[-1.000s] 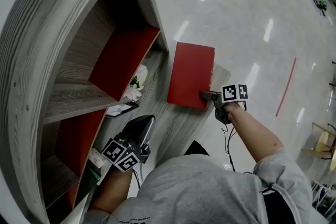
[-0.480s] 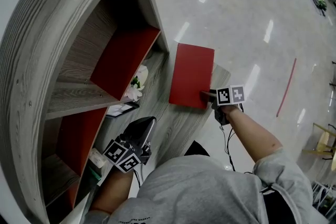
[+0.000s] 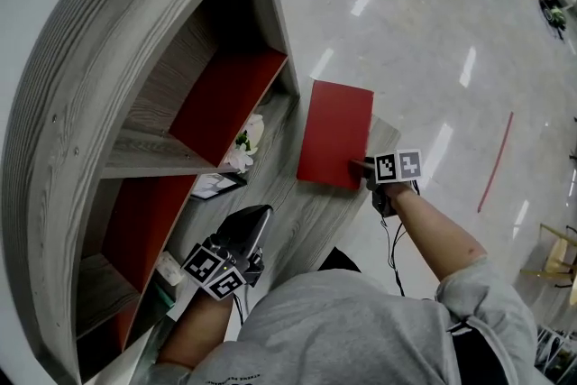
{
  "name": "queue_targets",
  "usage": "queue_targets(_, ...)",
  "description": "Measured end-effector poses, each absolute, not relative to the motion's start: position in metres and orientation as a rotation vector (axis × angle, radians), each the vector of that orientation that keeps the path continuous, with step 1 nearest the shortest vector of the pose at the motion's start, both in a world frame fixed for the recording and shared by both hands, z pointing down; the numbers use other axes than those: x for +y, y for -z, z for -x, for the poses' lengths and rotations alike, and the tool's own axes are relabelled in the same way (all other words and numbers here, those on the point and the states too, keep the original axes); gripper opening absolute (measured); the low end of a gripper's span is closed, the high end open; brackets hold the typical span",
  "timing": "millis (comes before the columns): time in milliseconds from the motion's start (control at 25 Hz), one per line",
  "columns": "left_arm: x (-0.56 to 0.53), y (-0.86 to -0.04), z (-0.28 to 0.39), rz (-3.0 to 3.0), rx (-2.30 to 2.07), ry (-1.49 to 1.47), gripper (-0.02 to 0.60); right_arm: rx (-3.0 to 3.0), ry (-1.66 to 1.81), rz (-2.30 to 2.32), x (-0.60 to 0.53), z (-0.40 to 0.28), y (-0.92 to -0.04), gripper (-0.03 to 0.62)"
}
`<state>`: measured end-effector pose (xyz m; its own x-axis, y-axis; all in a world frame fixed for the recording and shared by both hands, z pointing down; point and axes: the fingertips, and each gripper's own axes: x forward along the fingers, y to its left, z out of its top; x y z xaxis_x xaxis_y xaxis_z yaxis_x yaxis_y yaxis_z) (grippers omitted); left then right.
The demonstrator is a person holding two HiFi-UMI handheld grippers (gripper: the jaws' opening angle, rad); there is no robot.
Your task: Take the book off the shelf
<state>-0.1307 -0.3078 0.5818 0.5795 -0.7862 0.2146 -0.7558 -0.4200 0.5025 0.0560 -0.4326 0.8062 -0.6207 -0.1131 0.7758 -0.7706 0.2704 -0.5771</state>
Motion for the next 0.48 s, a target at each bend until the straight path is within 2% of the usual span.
queue_targets(320, -0.283, -0.561, 0.145, -2.256, -1.300, 0.130, 0.014, -2.026, -1.193, -0.840, -0.441, -0.043, -0.762, 0.253)
queue_targets(480, -0.261, -0.540, 0.162, -2.255, -1.361, 0.169, 0.014, -2.122, -1.142, -0.764, -0.424, -0.018, -0.726, 0.203)
